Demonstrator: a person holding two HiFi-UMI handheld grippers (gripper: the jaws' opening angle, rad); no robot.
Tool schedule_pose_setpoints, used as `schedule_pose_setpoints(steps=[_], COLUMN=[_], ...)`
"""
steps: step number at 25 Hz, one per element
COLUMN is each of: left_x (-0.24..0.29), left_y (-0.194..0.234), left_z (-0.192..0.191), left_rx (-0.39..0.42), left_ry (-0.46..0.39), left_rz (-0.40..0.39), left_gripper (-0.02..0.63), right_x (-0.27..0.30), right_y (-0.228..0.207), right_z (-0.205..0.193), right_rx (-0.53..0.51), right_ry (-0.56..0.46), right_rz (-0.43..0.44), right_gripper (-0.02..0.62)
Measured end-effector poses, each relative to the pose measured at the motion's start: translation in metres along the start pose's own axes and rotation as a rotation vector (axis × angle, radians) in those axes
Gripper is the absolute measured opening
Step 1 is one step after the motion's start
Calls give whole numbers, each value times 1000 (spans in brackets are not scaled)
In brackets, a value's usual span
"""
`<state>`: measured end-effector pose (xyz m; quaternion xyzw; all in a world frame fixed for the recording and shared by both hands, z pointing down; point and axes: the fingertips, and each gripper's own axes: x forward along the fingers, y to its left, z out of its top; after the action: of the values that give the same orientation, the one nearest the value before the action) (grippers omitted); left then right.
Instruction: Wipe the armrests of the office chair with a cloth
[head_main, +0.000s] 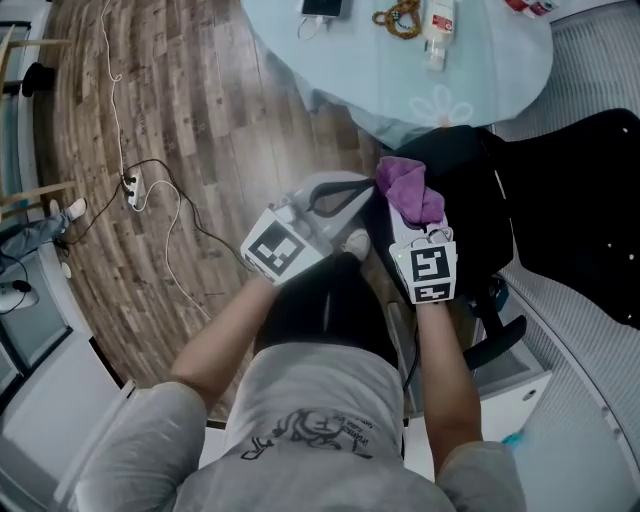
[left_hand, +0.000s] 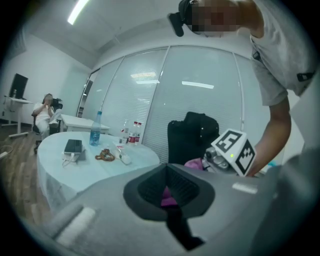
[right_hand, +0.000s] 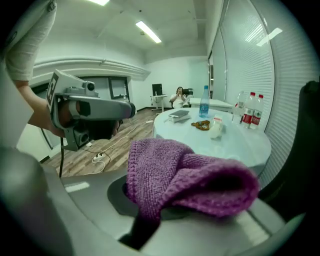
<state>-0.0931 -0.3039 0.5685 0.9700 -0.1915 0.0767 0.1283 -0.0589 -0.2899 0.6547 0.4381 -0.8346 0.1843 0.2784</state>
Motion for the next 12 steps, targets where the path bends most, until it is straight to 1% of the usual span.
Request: schedule_pose_setpoints(steps=[2,4,6,9,12], left_x=[3,5,7,7,8], left_y=[2,3,2,3,3], left_z=[-8,-12,-17,-22,-17], left_rx=[-4,0,14,4,-14], left_ry=[8,12,25,38,18], left_rz=[-5,-13,-23,-24,-20], left_gripper=[0,0,0,0,0], right_x=[13,18,18,18,19], right_y=[3,4,4,6,3], right_z=[-19,-29,-31,-30,-30], right_rx=[11,17,7,-13,-27], right_ry=[43,43,27,23,18], right_rz=[7,6,3,9,8], right_gripper=[29,29,29,29,29])
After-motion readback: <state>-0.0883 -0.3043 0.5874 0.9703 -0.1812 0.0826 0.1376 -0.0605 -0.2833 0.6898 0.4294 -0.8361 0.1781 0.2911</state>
